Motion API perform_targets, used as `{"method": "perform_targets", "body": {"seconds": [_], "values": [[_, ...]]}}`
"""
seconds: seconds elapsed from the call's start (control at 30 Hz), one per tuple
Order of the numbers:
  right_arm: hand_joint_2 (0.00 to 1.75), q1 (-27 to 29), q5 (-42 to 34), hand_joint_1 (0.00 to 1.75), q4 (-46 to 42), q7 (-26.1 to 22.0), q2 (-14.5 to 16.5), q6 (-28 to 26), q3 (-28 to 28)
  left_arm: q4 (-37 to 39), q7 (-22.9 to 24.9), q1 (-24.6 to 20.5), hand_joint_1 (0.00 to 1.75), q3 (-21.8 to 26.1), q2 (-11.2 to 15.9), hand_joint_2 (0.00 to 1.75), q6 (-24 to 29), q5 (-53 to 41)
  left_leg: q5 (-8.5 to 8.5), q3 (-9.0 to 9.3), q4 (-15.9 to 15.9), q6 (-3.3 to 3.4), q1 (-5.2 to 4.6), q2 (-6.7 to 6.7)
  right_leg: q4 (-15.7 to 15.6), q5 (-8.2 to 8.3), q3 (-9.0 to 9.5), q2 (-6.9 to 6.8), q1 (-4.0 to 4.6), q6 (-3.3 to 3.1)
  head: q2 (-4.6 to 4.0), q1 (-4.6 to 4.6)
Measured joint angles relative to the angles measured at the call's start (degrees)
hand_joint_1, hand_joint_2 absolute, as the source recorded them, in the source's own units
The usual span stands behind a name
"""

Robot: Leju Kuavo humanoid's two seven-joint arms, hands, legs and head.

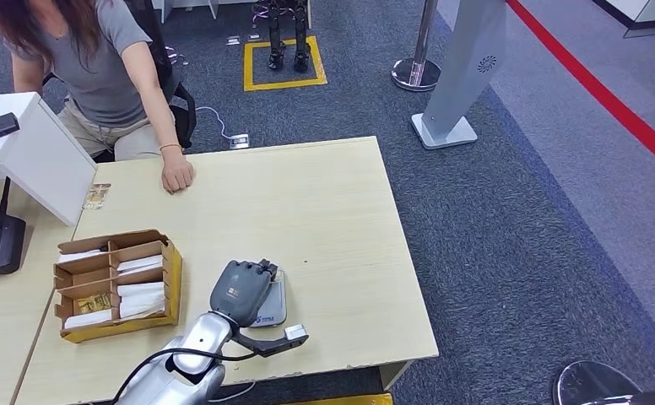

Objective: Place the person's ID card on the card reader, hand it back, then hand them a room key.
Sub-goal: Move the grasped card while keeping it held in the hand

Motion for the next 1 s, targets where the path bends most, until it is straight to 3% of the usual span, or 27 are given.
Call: {"method": "perform_targets", "body": {"seconds": [0.23, 0.57, 0.77, 1.0], "values": [[1.75, 0.03, -1.1, 0.0, 0.0, 0.25, 0.0, -0.58, 0.01, 3.35, 1.74, -2.36, 1.75, -2.07, -0.21, 1.75, -5.8, 1.3, 0.05, 0.09, -0.01, 0.06, 0.01, 0.0, 0.01, 0.01, 0.1, 0.0, 0.0, -0.01, 0.01, 0.0], [1.75, 0.08, -1.7, 0.0, -0.01, 0.28, 0.0, -0.64, 0.01, 4.14, 3.14, -3.2, 1.75, -2.36, -0.84, 1.75, -3.58, 2.31, 0.08, 0.16, -0.01, 0.11, 0.0, 0.0, 0.01, 0.04, 0.19, -0.02, 0.0, 0.02, 0.01, 0.01], [1.75, 0.26, -2.13, 0.0, 0.0, 0.12, 0.0, -1.07, 0.0, -2.3, 8.22, -1.68, 1.75, -0.24, -0.16, 1.75, 8.55, -1.36, 0.09, 0.1, -0.01, 0.11, 0.0, 0.01, 0.02, 0.07, 0.15, -0.01, 0.0, 0.0, 0.01, 0.01], [1.75, 0.47, 0.02, 0.0, -0.02, 0.15, 0.05, -1.21, 0.01, -18.39, 4.77, 2.83, 1.75, 12.35, 3.22, 1.75, 20.11, -2.65, 0.09, 0.04, -0.04, 0.11, 0.02, 0.02, 0.03, 0.05, 0.05, 0.0, 0.01, -0.01, 0.01, -0.01]]}}
